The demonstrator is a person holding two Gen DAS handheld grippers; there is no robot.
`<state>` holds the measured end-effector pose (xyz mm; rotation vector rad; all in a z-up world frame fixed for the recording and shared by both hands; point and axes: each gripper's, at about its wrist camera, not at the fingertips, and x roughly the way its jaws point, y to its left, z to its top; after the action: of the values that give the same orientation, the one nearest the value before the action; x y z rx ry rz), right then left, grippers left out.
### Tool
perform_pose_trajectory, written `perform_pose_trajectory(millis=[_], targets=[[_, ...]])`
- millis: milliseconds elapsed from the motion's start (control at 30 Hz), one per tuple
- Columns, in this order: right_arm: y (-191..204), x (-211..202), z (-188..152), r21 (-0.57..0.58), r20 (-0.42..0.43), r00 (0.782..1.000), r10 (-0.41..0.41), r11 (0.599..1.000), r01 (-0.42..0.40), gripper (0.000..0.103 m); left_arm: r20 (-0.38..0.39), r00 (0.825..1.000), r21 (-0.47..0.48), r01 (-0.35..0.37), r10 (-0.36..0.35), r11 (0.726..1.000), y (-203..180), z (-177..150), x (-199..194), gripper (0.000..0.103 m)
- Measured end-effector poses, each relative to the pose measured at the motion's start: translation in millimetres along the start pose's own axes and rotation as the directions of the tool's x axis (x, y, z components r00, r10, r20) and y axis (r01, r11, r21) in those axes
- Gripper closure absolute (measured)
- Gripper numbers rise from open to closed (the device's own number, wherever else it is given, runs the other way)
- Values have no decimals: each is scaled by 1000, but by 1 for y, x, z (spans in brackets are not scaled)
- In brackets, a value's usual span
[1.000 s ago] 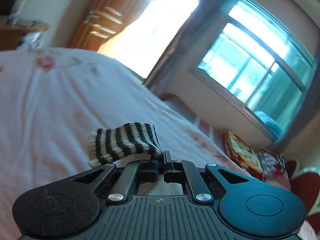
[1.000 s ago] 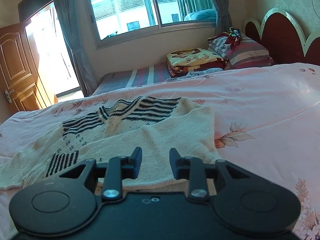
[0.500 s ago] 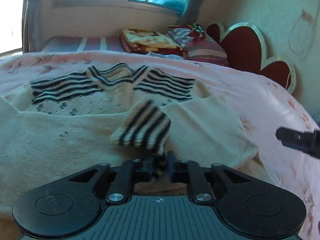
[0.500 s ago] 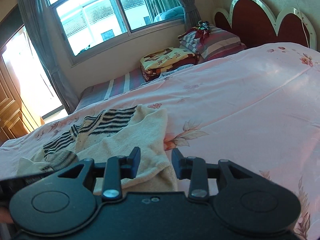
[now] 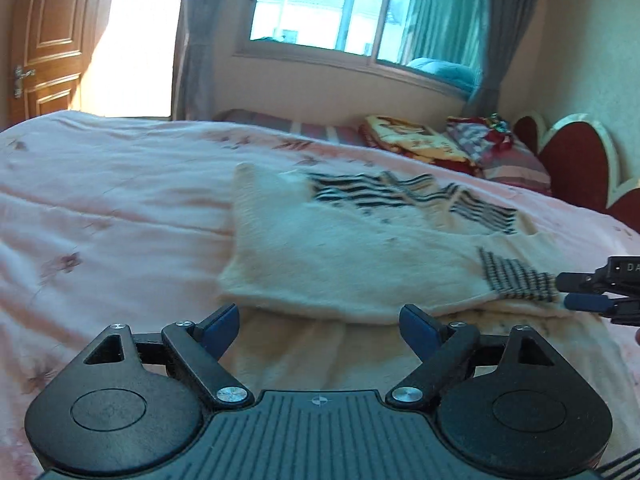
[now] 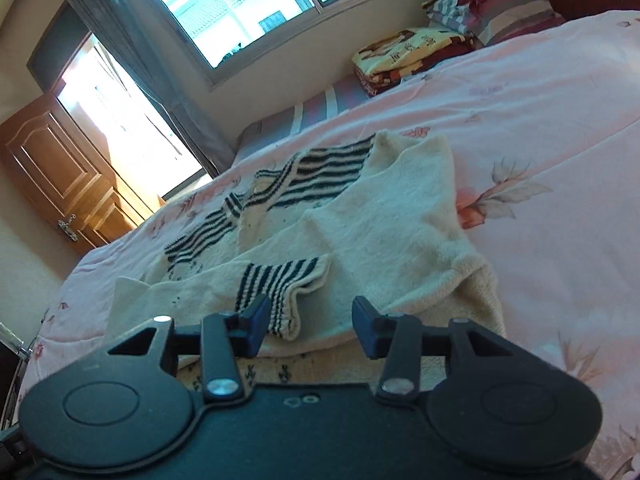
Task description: Fold small clothes
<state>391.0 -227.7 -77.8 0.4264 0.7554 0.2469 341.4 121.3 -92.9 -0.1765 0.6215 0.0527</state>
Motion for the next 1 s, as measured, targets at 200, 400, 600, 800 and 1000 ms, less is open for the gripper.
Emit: perform_pose_trajectory(millis=[200,400,600,800,1000], targets=[[24,16,1,-112,-5,1000,-11,994,11,97,-20,999,-5,-33,32,999,20,-3,24,45],[11,-18,18,-94,110,991,-77,992,87,97,-11,999,15,-32,32,999,15,4,31,68],[1,-13,14,-90,102,989,-111,989,120,97,26,1000,14,-9,9,1000,15,9,27,75],[5,-22,14,-117,121,986,-118,984,132,97,13,1000,17,2,-2,1000,19,11,28,85],[0,-26,10,-124,119,984,-131,981,146,97,-3,1000,18,11,-11,1000,22,10,32,86]])
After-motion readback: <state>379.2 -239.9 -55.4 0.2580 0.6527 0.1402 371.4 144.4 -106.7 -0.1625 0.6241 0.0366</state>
